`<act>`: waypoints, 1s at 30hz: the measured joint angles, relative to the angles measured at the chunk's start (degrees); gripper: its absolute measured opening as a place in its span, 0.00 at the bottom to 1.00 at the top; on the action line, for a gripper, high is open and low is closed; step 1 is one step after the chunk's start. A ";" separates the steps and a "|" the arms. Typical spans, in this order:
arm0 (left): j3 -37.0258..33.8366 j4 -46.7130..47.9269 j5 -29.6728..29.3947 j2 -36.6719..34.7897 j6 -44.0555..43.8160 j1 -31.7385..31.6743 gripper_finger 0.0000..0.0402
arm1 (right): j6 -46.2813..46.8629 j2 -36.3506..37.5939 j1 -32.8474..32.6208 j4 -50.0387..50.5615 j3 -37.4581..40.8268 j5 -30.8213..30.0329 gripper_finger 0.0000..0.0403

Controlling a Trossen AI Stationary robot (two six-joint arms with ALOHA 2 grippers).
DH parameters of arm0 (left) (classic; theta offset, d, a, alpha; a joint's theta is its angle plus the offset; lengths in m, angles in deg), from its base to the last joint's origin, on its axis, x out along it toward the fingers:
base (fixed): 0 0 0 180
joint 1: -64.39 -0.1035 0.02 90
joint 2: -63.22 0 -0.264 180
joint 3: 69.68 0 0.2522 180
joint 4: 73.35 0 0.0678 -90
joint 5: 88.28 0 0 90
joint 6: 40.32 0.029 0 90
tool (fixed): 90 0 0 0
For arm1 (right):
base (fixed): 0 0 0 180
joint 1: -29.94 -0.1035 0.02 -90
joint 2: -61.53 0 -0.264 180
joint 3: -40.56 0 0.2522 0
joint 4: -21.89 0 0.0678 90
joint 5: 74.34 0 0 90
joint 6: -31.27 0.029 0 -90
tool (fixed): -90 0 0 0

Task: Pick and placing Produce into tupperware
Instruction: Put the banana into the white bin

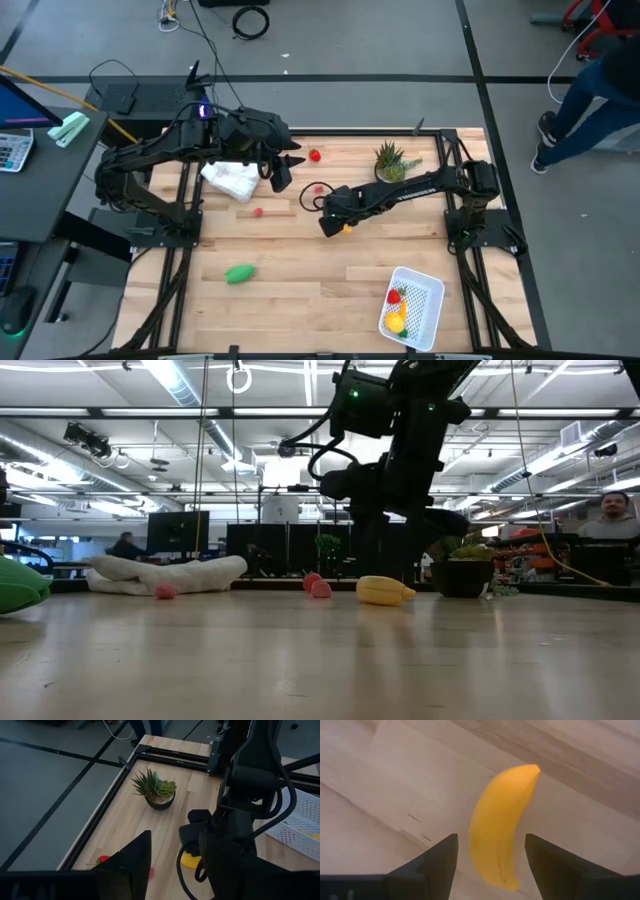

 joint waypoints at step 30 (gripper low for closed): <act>0.00 0.09 0.00 0.04 0.39 -0.02 0.43 | -0.85 -4.57 -1.20 -4.26 0.00 -1.57 0.59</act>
